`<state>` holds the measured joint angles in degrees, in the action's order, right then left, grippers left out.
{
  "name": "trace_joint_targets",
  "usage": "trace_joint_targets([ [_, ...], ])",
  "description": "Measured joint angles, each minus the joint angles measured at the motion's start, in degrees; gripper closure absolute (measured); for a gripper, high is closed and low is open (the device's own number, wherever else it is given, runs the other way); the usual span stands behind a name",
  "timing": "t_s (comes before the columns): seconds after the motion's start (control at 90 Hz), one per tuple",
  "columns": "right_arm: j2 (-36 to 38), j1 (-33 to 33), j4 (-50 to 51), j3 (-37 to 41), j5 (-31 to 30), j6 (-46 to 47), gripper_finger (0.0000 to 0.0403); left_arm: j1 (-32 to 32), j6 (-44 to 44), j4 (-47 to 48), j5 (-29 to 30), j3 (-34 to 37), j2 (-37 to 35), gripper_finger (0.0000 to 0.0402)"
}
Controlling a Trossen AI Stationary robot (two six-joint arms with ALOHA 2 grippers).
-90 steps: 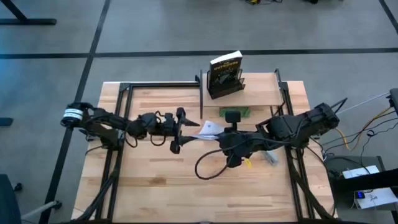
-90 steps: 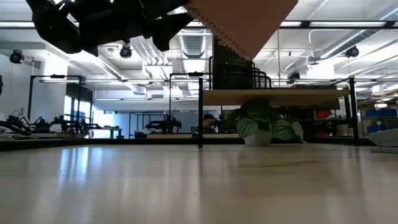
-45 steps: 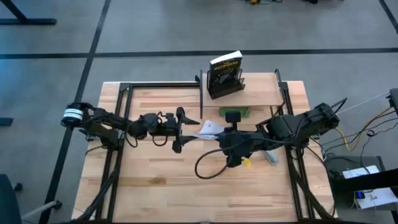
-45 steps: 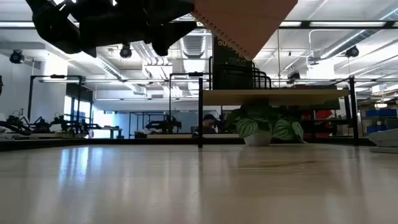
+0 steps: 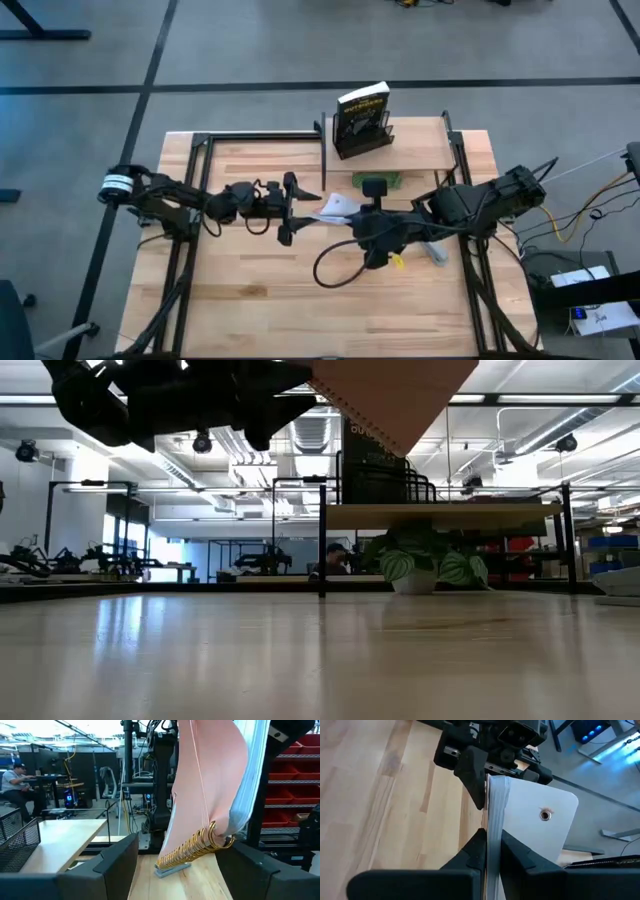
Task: Stock shelves
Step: Remove the pink notebook from the black desk organizer on the shelf
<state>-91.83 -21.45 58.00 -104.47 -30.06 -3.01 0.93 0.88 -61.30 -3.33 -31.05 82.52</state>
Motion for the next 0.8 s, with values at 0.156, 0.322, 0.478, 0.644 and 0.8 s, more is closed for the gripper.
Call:
trace_joint_targets([
  [0.156, 0.00, 0.00, 0.00, 0.00, -0.02, 0.00, 0.0384, 0.02, -0.89, 0.02, 1.43, 0.00, 0.01, 0.0182],
  [0.322, 0.00, -0.02, -0.02, 0.00, 0.02, 0.00, 0.0384, -0.59, -2.47, 0.04, 1.38, 0.00, 0.01, 0.0188],
  [0.478, 0.00, -0.02, -0.48, 0.00, 0.04, 0.00, 0.0384, -2.33, -6.04, -2.01, 1.38, 0.00, 1.40, 0.0183],
  [0.644, 0.00, -0.02, -1.61, 0.00, 0.04, -0.63, 0.0384, -2.99, -8.48, -8.97, 1.34, 0.00, 5.12, 0.0163],
  [0.8, 0.00, -0.02, -1.53, 0.00, 0.04, -0.67, 0.0384, -2.91, -7.09, -9.66, 1.42, 0.00, 6.89, 0.0149],
])
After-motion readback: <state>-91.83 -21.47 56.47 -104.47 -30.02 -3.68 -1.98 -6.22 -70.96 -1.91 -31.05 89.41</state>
